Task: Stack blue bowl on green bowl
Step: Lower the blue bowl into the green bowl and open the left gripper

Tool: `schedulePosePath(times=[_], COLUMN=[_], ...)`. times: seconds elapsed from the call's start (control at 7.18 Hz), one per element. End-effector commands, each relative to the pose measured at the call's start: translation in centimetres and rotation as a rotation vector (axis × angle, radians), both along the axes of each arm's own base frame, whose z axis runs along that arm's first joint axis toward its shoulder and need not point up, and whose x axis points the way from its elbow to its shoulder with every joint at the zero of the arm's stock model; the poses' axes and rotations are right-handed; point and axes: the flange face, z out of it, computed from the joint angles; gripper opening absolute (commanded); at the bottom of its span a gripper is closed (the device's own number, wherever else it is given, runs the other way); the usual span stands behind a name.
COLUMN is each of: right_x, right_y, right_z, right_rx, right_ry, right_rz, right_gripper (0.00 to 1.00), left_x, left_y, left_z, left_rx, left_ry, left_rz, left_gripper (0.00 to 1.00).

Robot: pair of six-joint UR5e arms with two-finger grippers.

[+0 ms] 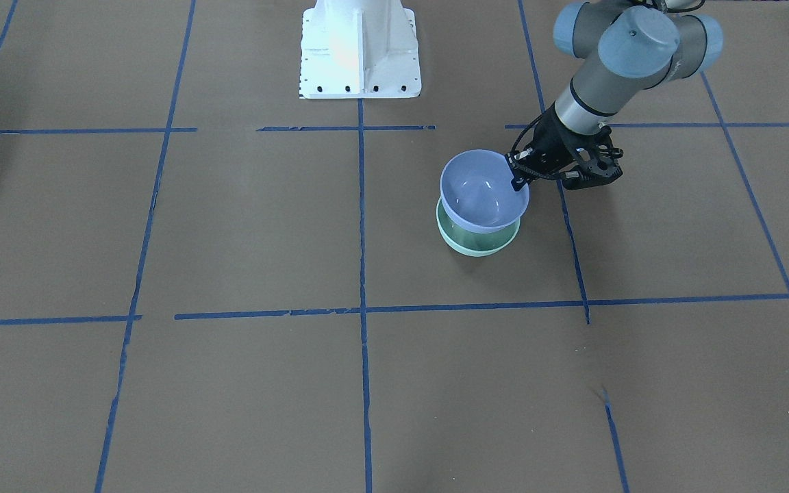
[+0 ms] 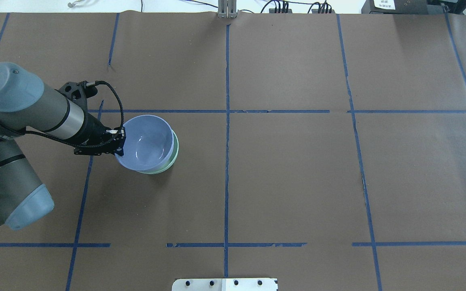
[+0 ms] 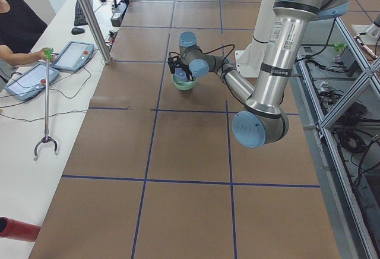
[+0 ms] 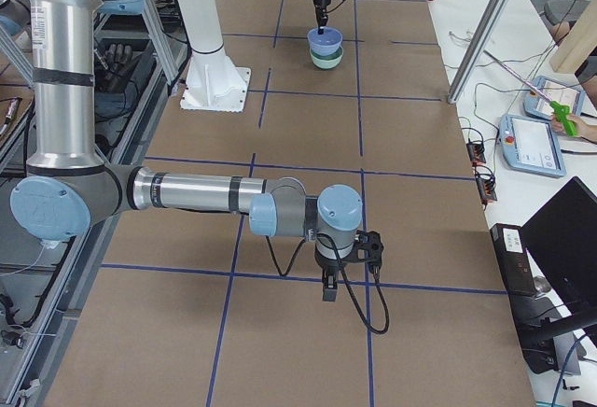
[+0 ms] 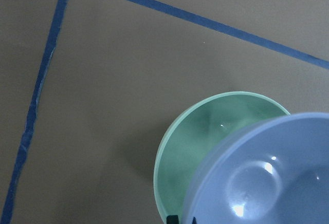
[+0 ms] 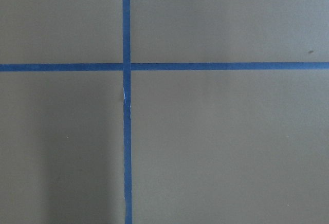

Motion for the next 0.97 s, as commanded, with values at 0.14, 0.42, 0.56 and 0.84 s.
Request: schedulePosePath(times=[0.14, 0.42, 0.56, 0.84], right_x=[0.0, 0.0, 0.0, 0.0], right_y=[0.0, 0.0, 0.0, 0.0], right_z=[0.0, 0.0, 0.0, 0.0], right_rx=[0.001, -0.001, 0.001, 0.001], right_ry=[-0.001, 0.000, 0.000, 0.000], right_rz=[0.000, 0.000, 0.000, 0.000], right_gripper=[1.00, 1.00, 1.00, 1.00], left_x=[0.4, 0.3, 0.0, -6.1], left_y=[-0.3, -0.2, -0.1, -3.8], left_z=[0.5, 0.6, 0.1, -1.0], left_rx=[0.001, 0.006, 0.024, 0.229], left_ry=[-0.004, 0.000, 0.008, -0.013], left_rz=[0.005, 0.008, 0.016, 0.032], left_gripper=[0.99, 1.00, 1.00, 1.00])
